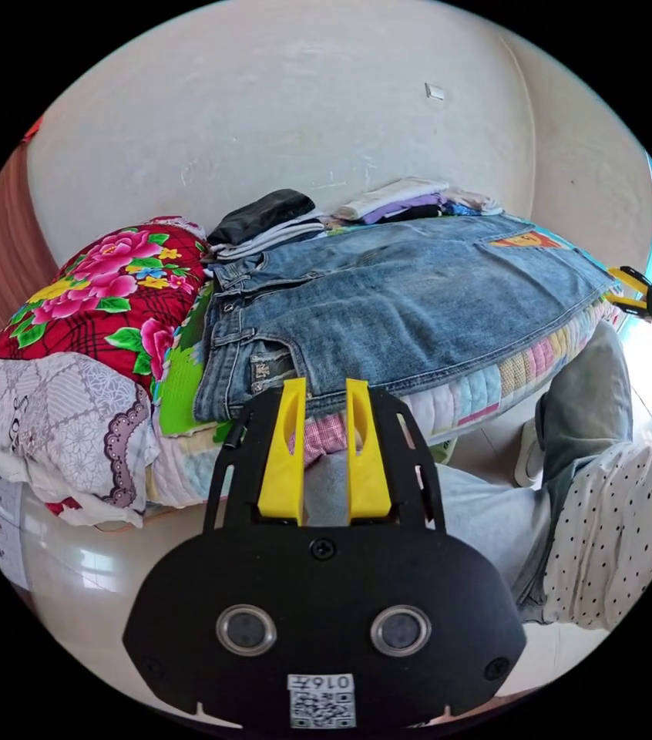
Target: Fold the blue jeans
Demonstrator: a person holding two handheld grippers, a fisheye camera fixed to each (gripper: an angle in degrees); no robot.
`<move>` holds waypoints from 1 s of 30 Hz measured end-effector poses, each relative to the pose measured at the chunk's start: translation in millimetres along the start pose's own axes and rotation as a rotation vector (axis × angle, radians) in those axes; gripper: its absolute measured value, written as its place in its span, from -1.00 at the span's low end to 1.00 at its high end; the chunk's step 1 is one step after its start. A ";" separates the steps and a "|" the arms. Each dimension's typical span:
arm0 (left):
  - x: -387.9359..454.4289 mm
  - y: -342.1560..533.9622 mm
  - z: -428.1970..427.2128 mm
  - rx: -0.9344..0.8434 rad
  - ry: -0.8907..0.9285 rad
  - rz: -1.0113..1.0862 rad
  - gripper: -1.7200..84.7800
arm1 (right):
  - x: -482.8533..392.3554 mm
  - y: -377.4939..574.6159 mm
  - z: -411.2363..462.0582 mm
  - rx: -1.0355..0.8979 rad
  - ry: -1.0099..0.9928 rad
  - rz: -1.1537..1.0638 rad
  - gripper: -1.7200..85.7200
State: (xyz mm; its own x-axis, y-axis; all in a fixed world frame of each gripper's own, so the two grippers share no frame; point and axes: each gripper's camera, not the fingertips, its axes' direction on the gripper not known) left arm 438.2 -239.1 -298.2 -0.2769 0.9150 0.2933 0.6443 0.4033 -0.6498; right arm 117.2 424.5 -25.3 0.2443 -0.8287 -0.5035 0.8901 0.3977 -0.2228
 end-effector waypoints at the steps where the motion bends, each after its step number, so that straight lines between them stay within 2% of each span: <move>1: 0.9 1.2 -2.6 -0.005 0.003 -0.002 -0.78 | -2.7 11.8 0.7 -0.032 0.009 -0.025 -0.65; 6: 13.2 6.4 -24.6 -0.017 0.004 -0.008 -0.77 | -12.8 43.9 5.8 -0.101 0.112 -0.064 -0.66; 14: 31.7 8.5 -53.5 0.019 0.076 -0.041 -0.77 | -44.7 70.0 8.6 -0.113 0.115 -0.177 -0.70; 17: 41.0 10.5 -63.2 0.018 0.088 -0.047 -0.77 | -49.6 83.2 -4.7 -0.075 0.133 -0.141 -0.77; 22: 55.3 10.4 -77.3 0.025 0.123 -0.064 -0.77 | -63.1 101.4 -4.9 -0.091 0.126 -0.152 -0.78; 26: 74.7 12.0 -91.9 0.022 0.123 -0.060 -0.78 | -82.2 113.9 -2.7 -0.085 0.268 -0.178 -0.78; 30: 96.0 11.6 -104.2 -0.001 0.109 -0.049 -0.77 | -97.0 123.6 6.6 -0.110 0.292 -0.205 -0.81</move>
State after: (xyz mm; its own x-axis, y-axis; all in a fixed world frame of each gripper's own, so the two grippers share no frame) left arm 493.4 -147.6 -204.5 -0.2290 0.8880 0.3987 0.6328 0.4471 -0.6322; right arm 206.1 551.5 1.5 -0.0684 -0.7548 -0.6524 0.8586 0.2885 -0.4238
